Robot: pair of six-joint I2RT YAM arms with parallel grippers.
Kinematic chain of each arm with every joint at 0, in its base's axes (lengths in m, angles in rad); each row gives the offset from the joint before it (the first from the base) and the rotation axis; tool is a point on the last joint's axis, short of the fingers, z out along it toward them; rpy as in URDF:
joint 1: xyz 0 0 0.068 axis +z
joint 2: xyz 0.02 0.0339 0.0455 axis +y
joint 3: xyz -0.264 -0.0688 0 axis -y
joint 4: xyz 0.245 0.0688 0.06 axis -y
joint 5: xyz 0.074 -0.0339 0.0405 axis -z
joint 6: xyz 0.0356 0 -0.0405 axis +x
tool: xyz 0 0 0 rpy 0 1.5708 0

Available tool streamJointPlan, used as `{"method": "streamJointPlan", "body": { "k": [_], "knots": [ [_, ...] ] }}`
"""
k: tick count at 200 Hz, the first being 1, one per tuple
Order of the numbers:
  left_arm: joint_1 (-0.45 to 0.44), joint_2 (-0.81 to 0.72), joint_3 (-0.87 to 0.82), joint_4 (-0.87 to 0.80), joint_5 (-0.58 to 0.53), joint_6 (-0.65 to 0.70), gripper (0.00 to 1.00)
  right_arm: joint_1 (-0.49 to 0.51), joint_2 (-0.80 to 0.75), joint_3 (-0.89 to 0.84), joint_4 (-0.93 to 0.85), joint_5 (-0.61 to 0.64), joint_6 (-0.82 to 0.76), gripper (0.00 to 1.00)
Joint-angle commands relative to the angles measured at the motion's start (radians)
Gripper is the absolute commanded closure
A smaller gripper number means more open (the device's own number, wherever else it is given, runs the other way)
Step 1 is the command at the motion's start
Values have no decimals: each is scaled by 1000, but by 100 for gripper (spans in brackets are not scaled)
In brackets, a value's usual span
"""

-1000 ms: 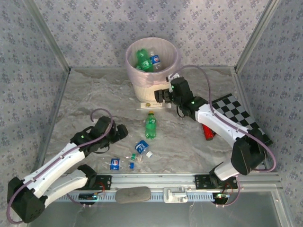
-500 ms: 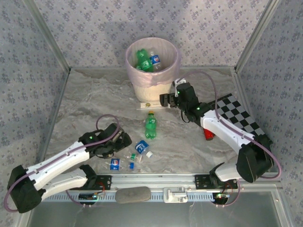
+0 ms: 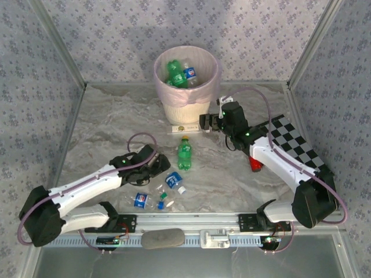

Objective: Put the plastic bottles in the bin

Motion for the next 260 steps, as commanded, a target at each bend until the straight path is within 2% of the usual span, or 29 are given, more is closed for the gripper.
{"method": "streamJointPlan", "body": {
  "k": [1,27,64,95,131,155,180,260],
  "knots": [
    [-8,40,36,-4,8,33,0,0,-30,-46,45,-84,18,1],
    [-8,33,59,-60,-29,53,0,23,-39,-102,79,-152,73,1],
    [8,-5,55,-102,-107,59,0,104,-21,-135,27,-117,193,1],
    [99,-54,37,-73,-132,87,0,201,24,-150,20,-50,302,1],
    [188,-126,9,11,-220,89,0,262,107,-144,36,-4,430,1],
    [236,-166,-37,89,-231,84,0,278,185,-105,17,7,478,1],
    [278,-180,-45,88,-219,107,0,283,264,-69,20,-15,482,3],
    [311,-221,-113,114,-211,110,0,284,461,15,26,-96,503,13]
  ]
}}
